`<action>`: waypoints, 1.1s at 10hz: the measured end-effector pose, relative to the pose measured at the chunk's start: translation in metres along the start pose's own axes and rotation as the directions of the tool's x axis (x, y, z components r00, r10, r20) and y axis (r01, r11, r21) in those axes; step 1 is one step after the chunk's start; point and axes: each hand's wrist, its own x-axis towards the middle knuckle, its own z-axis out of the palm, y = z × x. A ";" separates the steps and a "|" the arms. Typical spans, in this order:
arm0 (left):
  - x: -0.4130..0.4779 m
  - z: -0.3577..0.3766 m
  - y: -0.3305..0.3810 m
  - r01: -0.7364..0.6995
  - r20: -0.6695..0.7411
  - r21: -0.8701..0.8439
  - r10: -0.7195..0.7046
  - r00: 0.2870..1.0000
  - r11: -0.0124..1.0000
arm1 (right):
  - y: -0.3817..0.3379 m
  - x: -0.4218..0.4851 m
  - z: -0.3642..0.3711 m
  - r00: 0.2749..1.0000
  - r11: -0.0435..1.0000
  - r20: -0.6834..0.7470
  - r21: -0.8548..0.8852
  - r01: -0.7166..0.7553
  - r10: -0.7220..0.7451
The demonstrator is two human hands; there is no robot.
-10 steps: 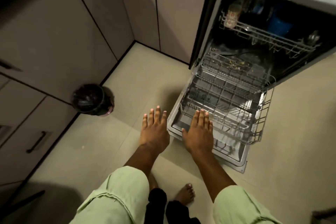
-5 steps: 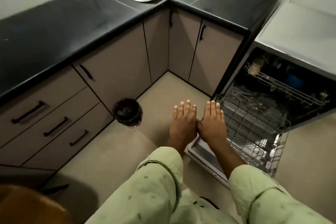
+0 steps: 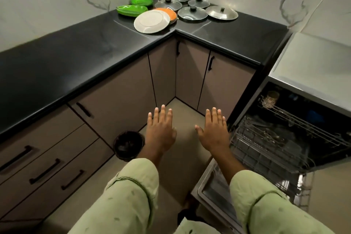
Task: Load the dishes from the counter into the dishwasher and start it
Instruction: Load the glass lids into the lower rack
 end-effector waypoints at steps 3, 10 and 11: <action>0.104 -0.028 0.005 0.093 0.018 0.063 -0.095 0.995 0.994 | 0.001 0.120 -0.014 0.998 0.995 -0.009 0.065 0.070 -0.070; 0.324 -0.036 -0.051 0.030 0.090 -0.012 -0.028 0.996 0.999 | -0.052 0.324 -0.010 1.000 1.000 -0.010 -0.010 0.021 -0.021; 0.363 -0.044 -0.074 0.004 0.089 -0.020 -0.002 0.996 1.000 | -0.075 0.361 -0.014 0.999 1.000 -0.036 -0.014 -0.024 0.024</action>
